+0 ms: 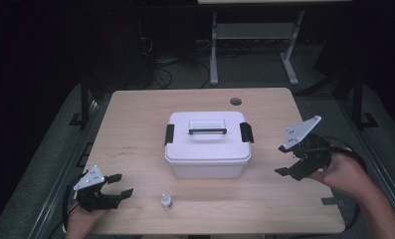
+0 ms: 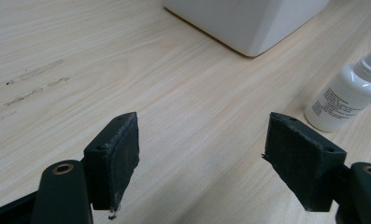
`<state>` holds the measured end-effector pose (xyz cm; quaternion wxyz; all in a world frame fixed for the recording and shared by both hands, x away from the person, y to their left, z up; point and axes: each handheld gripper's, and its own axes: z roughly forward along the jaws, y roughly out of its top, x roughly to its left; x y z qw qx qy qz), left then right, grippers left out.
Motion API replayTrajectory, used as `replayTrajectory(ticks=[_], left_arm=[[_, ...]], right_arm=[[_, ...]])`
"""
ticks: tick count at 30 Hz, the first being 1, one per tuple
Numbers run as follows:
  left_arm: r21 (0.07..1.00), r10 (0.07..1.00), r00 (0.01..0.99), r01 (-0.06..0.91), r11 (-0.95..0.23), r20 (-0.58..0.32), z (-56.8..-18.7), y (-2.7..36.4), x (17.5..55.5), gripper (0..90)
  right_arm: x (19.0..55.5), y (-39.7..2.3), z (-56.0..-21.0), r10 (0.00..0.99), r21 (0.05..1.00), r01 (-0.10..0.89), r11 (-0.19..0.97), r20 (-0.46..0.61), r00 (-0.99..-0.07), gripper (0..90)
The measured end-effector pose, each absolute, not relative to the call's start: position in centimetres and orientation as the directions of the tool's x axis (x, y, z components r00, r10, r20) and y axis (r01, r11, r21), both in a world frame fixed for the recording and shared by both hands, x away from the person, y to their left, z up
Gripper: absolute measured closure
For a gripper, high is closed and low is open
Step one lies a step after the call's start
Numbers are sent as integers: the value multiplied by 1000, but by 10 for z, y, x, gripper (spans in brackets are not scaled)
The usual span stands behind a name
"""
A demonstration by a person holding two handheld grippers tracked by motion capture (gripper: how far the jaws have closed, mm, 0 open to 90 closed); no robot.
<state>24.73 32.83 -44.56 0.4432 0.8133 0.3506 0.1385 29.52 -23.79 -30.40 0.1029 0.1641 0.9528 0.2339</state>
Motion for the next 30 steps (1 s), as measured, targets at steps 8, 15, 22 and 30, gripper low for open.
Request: replayTrajectory(ticks=[8,15,22,30], left_arm=[[819,694,715,448,-358,-88,-446,330,247,257],[817,693,716,450,-360,-89,-446,331,247,256],[821,693,715,448,-353,-92,-446,333,246,256],[821,692,716,449,-351,-96,-447,332,246,256]], right_arm=[[309,-220,-291,316,469,223,855,-129,-940,305],[317,-203,-280,282,457,186,870,-151,-947,305],[329,-181,-268,254,460,157,874,-157,-955,310],[340,-162,-261,229,466,129,875,-163,-960,315]])
